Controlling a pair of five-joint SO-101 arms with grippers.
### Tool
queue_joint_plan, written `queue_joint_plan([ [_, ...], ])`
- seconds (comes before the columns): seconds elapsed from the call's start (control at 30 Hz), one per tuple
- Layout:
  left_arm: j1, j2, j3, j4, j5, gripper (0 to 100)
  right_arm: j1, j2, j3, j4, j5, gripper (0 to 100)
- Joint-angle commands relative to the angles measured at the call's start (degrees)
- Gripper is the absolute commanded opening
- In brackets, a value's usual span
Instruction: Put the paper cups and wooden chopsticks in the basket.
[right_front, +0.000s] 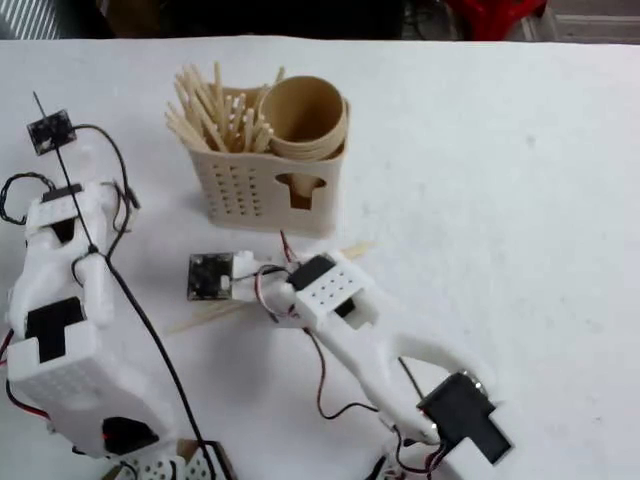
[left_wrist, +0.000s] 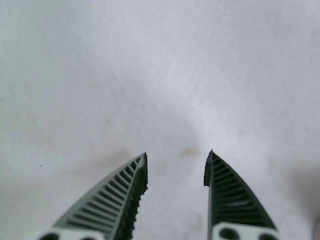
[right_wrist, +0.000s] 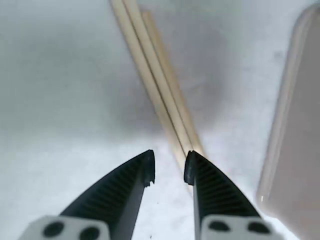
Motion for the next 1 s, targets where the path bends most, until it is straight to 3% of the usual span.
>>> queue_joint_plan([
  [0.0, 0.8, -0.1, -0.4, -1.2, -0.5, 20, 1.6, 0.3, -3.9, -1.3, -0.3, 11.0],
  [0.33, 0.8, -0.1, -0.4, -1.2, -0.5, 20, 1.7, 10.9, -5.3, -1.4, -0.1, 11.2],
  [0.67, 0.8, -0.1, -0.4, -1.2, -0.5, 20, 0.4, 11.3, -5.5, 8.2, -0.2, 10.8],
  [0.97, 0.8, -0.1, -0.4, -1.2, -0.5, 20, 0.5, 11.3, -5.3, 8.7, -0.3, 8.1],
])
